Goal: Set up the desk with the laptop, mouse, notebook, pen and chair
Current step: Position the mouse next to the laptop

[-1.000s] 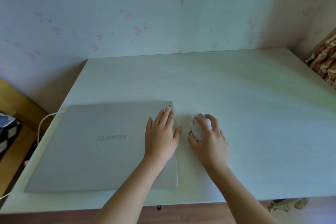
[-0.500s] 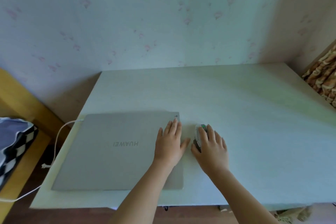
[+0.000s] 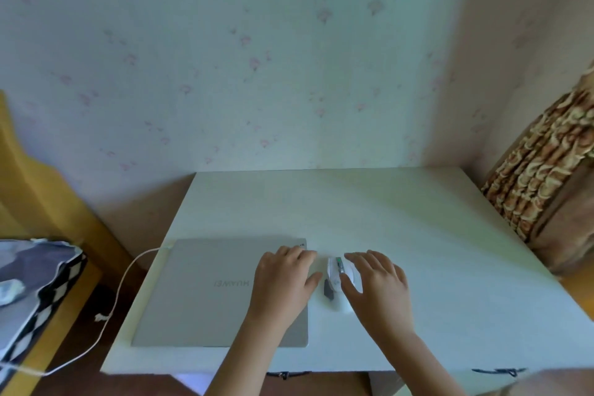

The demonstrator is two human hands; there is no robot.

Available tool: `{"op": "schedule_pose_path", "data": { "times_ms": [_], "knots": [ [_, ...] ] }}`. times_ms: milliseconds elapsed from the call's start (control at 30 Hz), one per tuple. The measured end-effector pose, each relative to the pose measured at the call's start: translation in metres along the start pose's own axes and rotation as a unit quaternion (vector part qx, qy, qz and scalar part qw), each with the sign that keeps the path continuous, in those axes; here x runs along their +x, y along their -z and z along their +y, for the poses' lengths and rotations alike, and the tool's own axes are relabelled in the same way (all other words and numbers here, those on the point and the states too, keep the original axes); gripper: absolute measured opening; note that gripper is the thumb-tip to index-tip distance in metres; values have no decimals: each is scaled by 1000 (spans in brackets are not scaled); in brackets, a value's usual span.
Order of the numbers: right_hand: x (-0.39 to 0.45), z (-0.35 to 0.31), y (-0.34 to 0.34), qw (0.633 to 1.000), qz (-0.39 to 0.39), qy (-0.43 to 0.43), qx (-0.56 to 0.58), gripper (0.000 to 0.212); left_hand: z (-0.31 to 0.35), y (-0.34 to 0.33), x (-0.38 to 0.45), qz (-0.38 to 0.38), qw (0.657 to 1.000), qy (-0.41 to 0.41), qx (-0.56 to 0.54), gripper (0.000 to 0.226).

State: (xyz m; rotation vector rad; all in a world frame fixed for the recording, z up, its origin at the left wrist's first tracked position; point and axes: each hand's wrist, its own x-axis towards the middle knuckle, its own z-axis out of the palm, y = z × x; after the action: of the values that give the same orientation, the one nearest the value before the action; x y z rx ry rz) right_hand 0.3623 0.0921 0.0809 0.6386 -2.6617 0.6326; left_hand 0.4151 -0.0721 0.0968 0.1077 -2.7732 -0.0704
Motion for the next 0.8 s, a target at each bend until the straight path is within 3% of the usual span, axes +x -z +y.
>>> {"op": "schedule_pose_path", "data": {
  "times_ms": [400, 633, 800],
  "knots": [
    [-61, -33, 132, 996, 71, -5, 45, 35, 56, 126, -51, 93, 990, 27, -102, 35],
    [-96, -44, 167, 993, 99, -57, 14, 40, 58, 154, -63, 119, 981, -26, -151, 36],
    [-110, -66, 179, 984, 125, -124, -14, 39, 52, 166, -49, 98, 970, -105, -194, 37]
  ]
}}
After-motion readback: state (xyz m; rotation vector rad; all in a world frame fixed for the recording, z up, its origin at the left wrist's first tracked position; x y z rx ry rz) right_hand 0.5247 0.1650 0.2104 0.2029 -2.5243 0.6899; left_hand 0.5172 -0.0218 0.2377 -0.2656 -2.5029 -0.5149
